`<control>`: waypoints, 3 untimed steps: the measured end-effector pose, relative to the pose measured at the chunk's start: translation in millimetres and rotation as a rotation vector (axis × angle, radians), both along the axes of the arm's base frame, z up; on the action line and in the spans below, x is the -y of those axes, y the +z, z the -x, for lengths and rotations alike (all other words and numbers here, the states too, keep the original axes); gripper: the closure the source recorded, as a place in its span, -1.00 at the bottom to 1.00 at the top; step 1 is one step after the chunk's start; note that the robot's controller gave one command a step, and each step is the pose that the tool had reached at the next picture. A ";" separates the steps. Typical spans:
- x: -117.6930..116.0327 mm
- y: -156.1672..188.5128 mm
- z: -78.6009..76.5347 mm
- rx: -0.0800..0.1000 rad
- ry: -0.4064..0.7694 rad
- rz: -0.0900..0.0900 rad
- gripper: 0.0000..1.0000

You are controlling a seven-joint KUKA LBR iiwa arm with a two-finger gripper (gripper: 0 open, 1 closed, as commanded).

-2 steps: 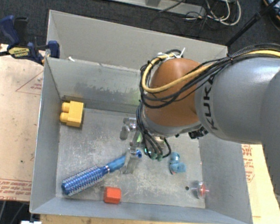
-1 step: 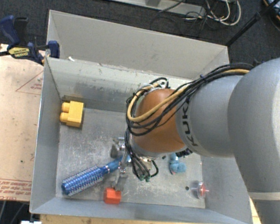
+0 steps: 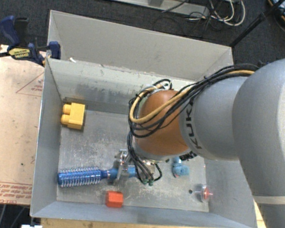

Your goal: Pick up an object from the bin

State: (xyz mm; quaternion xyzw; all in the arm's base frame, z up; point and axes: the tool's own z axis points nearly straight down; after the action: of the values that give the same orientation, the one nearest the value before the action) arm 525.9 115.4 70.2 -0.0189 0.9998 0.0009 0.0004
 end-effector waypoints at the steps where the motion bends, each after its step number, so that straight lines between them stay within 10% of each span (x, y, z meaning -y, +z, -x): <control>1: 0.2 1.5 -2.9 0.007 -0.002 0.000 -1.00; 2: 0.3 0.0 -0.1 0.000 0.000 0.000 1.00; 3: 0.3 0.0 -0.1 0.000 -0.001 0.000 1.00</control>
Offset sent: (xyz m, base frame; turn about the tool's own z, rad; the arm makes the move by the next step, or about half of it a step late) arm 0.0000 0.0000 0.0000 0.0000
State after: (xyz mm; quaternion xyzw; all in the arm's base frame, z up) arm 526.0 115.1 70.2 -0.0186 0.9998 0.0009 0.0005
